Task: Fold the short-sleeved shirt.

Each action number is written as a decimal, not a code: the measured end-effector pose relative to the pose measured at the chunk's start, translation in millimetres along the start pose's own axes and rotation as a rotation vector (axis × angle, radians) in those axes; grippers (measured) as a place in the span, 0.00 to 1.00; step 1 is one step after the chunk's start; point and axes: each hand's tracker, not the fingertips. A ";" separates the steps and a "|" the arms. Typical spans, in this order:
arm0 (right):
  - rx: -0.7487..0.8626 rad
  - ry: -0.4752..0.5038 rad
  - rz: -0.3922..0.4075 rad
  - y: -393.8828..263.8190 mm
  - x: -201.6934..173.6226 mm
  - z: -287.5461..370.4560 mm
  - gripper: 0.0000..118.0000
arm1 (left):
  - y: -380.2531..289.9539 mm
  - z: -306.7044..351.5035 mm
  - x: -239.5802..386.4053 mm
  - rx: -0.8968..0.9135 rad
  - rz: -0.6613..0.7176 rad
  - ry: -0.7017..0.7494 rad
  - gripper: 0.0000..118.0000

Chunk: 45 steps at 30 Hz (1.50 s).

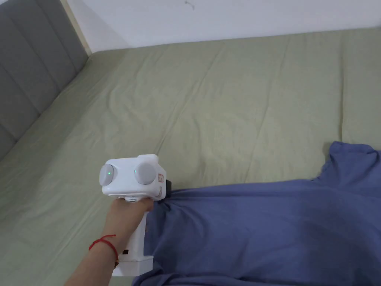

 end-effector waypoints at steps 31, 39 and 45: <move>-0.787 -0.062 -0.179 -32.5 110.3 -342.6 0.81 | 21.6 56.4 30.1 0.116 -0.069 -0.070 0.02; -0.766 0.010 -0.015 -20.4 88.8 -312.9 0.02 | 19.1 63.3 27.9 0.132 -0.076 -0.073 0.01; -0.553 0.016 -0.050 14.0 96.3 -269.0 0.02 | 12.7 95.0 20.1 0.198 -0.062 -0.110 0.01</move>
